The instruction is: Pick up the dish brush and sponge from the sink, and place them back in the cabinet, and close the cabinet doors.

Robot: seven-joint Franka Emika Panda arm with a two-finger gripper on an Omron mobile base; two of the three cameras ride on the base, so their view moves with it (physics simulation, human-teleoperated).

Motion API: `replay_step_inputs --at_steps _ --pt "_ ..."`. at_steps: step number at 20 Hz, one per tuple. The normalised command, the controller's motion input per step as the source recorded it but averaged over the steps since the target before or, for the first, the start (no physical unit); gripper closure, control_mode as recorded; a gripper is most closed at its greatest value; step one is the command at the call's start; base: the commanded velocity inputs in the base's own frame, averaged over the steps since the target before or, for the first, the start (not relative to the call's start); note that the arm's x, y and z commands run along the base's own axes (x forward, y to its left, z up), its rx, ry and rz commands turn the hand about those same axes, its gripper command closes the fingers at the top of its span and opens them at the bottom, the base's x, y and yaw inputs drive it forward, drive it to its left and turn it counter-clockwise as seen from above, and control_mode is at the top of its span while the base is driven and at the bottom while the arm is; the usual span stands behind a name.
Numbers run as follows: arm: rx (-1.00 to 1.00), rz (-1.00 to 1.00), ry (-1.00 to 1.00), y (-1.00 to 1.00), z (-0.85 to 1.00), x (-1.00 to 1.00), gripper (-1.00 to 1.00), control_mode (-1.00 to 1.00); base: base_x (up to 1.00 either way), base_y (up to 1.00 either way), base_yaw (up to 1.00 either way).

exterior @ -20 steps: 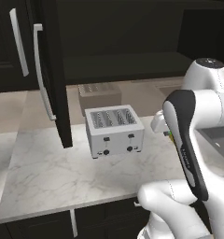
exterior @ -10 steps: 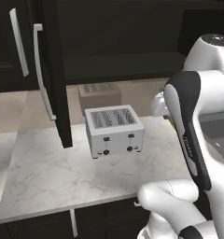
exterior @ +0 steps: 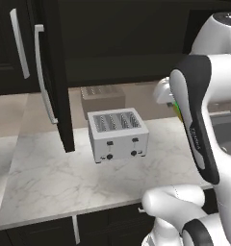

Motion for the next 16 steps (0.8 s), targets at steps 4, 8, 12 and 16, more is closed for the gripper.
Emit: replay_step_inputs --at_steps 4,8,12,16 --pt "0.00 0.00 -0.11 0.04 0.14 0.21 1.00 -1.00 0.00 0.00 0.00" --pt "0.00 0.01 -0.13 0.00 0.00 0.57 1.00 -1.00 0.00 0.00 0.00" --pt "0.00 0.00 -0.12 0.00 0.00 0.81 1.00 -1.00 0.00 0.00 0.00" --pt "0.00 0.00 -0.12 0.00 0.00 0.91 1.00 -1.00 0.00 0.00 0.00"
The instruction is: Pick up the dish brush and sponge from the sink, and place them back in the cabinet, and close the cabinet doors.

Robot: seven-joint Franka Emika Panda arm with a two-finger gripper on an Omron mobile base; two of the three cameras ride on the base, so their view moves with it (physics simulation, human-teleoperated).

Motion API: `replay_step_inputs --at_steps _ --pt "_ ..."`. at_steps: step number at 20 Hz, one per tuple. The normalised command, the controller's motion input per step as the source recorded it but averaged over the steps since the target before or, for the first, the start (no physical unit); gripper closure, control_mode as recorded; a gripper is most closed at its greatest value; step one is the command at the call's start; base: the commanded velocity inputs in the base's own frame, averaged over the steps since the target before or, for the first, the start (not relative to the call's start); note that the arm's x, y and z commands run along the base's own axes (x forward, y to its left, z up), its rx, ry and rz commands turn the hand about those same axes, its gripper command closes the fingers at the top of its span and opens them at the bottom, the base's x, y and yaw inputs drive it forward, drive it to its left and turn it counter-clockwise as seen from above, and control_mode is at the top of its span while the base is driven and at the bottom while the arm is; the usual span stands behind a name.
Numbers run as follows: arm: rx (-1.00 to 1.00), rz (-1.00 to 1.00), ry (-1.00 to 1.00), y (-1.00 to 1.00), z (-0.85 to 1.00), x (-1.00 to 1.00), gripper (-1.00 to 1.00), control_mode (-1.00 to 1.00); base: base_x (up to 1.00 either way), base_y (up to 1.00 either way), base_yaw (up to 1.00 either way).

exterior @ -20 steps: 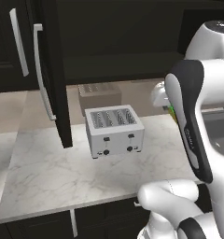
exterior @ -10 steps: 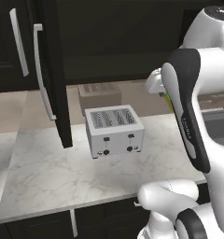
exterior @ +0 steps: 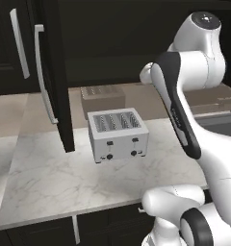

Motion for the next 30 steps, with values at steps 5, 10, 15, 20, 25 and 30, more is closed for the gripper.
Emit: replay_step_inputs --at_steps 5,10,15,20,25,30 --pt "0.00 0.01 -0.14 0.00 0.00 0.73 1.00 -1.00 0.00 0.00 0.00" --pt "0.00 0.01 -0.10 0.00 0.00 0.64 1.00 -1.00 0.00 0.00 0.00" --pt "0.00 0.02 -0.02 0.03 0.00 0.46 1.00 -1.00 0.00 0.00 0.00" --pt "0.00 0.01 0.00 0.10 0.01 0.47 1.00 -1.00 0.00 0.00 0.00" --pt "0.00 0.01 0.00 0.05 0.11 0.55 1.00 -1.00 0.00 0.00 0.00" --pt "0.00 0.01 0.00 0.02 0.06 0.55 1.00 -1.00 0.00 0.00 0.00"
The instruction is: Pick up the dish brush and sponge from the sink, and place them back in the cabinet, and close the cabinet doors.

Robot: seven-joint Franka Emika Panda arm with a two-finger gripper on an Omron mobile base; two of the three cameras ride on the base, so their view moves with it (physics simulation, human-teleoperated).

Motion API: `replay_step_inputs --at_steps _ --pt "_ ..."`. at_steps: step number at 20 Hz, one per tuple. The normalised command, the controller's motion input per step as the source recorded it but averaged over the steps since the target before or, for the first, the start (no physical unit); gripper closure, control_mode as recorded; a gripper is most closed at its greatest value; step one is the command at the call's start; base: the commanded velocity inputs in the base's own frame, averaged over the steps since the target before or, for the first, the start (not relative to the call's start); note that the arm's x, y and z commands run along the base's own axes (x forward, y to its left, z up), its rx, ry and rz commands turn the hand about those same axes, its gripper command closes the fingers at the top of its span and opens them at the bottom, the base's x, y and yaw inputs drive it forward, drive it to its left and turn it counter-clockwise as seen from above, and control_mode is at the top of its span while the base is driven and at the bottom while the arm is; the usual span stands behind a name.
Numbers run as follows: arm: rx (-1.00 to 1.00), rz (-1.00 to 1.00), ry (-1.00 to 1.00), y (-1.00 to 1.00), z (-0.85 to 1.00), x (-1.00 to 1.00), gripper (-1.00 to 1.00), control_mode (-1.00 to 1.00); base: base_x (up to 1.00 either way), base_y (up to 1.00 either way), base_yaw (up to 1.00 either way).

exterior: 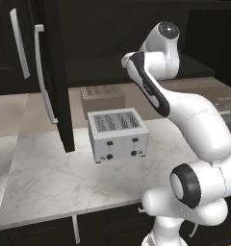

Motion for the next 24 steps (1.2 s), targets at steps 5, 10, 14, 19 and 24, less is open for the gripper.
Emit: replay_step_inputs --at_steps 5,10,14,19,24 --pt "0.00 0.02 0.00 0.03 -0.01 0.45 1.00 -1.00 0.00 0.00 0.00" --pt "0.00 0.02 0.00 0.02 -0.02 0.38 1.00 -1.00 0.00 0.00 0.00" --pt "0.00 0.02 0.00 0.00 -0.04 0.42 1.00 -1.00 0.00 0.00 0.00" --pt "0.00 0.02 0.00 0.01 -0.08 0.43 1.00 -1.00 0.00 0.00 0.00" --pt "0.00 0.02 0.00 0.04 -0.18 0.38 1.00 -1.00 0.00 0.00 0.00"
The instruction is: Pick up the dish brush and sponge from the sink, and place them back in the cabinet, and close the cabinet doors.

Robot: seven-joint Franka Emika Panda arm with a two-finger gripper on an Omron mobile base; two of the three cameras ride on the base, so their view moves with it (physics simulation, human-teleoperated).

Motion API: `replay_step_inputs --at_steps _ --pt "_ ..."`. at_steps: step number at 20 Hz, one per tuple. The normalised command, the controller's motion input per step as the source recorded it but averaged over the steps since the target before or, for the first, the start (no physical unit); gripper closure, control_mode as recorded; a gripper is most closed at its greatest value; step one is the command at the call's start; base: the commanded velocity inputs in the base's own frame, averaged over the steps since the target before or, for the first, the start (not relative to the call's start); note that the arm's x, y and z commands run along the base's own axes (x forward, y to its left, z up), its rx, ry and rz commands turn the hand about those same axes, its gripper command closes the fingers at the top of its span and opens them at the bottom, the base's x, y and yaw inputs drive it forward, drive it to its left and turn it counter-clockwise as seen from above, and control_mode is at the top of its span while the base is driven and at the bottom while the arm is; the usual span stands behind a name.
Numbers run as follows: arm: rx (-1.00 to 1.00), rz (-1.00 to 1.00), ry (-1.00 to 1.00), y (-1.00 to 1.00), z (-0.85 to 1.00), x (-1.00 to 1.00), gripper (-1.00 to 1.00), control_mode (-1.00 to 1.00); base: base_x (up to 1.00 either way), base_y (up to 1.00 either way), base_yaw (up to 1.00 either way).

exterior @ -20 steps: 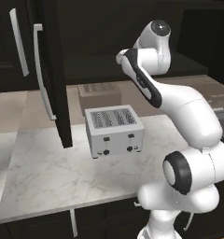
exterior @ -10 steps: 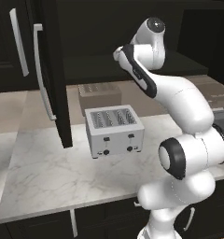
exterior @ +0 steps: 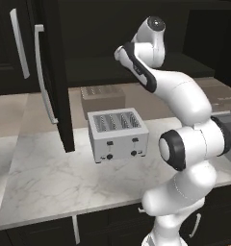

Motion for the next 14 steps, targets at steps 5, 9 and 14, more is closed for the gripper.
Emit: replay_step_inputs --at_steps 5,9,14 --pt "0.00 0.03 0.00 0.04 -0.30 0.33 1.00 -1.00 0.00 0.00 0.00" --pt "0.00 0.02 0.00 0.07 -0.32 0.35 1.00 -1.00 0.00 0.00 0.00" --pt "0.00 0.02 0.00 0.06 -0.31 0.37 1.00 -1.00 0.00 0.00 0.00"
